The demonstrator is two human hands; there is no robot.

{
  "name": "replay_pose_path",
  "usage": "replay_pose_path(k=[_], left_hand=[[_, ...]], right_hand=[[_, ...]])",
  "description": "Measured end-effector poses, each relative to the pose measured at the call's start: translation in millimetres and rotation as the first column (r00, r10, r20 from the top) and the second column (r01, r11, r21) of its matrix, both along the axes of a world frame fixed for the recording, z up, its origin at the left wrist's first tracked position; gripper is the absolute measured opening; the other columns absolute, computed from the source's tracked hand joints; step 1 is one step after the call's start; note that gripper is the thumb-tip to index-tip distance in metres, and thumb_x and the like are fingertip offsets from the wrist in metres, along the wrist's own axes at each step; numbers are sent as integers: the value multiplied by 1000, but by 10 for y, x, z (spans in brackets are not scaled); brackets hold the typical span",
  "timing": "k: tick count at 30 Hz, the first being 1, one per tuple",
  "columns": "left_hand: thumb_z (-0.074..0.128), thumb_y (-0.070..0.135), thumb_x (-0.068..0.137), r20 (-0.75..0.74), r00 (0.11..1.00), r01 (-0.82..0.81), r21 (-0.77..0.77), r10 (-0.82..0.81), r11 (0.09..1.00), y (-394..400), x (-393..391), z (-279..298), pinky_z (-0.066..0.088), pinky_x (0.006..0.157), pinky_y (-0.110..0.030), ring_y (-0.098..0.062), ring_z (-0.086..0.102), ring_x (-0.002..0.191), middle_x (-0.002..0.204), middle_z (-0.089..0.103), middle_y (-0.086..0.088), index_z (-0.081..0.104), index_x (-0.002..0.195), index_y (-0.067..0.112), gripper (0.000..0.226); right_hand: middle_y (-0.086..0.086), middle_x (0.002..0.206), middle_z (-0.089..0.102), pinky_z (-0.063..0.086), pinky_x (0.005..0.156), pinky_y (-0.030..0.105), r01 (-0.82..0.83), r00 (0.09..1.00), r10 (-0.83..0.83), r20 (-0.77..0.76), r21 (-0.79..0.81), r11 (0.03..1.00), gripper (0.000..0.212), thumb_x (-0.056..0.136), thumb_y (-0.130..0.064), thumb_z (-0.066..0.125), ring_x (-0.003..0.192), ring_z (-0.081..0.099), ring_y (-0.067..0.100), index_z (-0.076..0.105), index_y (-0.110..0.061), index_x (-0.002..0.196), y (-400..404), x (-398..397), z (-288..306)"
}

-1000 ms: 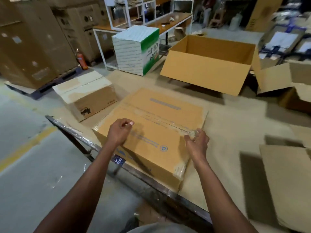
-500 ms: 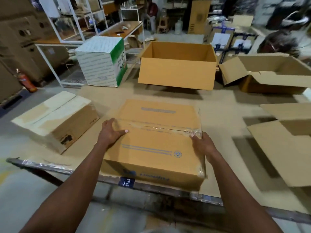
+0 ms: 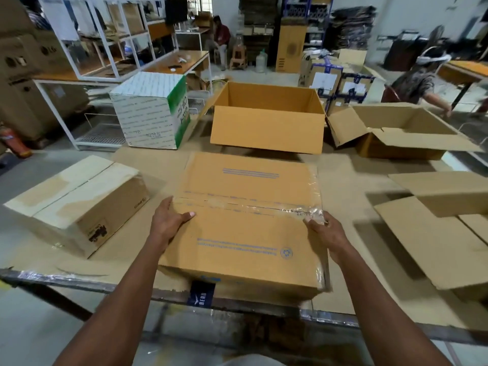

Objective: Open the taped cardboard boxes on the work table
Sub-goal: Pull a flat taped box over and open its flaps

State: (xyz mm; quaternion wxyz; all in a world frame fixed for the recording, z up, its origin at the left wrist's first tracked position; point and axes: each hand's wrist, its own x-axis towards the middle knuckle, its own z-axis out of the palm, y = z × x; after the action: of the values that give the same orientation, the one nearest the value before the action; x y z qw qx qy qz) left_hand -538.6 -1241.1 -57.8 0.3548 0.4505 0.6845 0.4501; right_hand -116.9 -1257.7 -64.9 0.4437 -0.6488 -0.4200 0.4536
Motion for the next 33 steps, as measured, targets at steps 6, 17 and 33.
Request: replay_pose_path(k=[6, 17, 33], left_hand=[[85, -2, 72, 217, 975, -14, 288, -51, 958, 35, 160, 277, 57, 82, -25, -12, 62, 113, 128, 60, 2, 50, 126, 28, 72], [81, 27, 80, 196, 963, 163, 129, -186, 978, -131, 432, 71, 54, 96, -44, -17, 62, 120, 131, 62, 8, 44, 140, 36, 70], [45, 90, 76, 286, 958, -26, 91, -1, 996, 105, 636, 1152, 40, 107, -54, -19, 49, 128, 136, 56, 10, 58, 131, 36, 78]], right_hand=[[6, 111, 71, 55, 70, 26, 63, 997, -57, -43, 167, 984, 62, 82, -1, 78, 94, 68, 17, 49, -17, 133, 92, 195, 272], [3, 113, 67, 56, 88, 40, 153, 981, -174, 88, 204, 967, 68, 73, 4, 79, 104, 66, 22, 45, -26, 124, 17, 357, 139], [-10, 116, 55, 43, 90, 40, 307, 947, -267, -180, 254, 917, 61, 95, -71, 37, 110, 52, 19, 52, -32, 140, -29, 295, 1238]])
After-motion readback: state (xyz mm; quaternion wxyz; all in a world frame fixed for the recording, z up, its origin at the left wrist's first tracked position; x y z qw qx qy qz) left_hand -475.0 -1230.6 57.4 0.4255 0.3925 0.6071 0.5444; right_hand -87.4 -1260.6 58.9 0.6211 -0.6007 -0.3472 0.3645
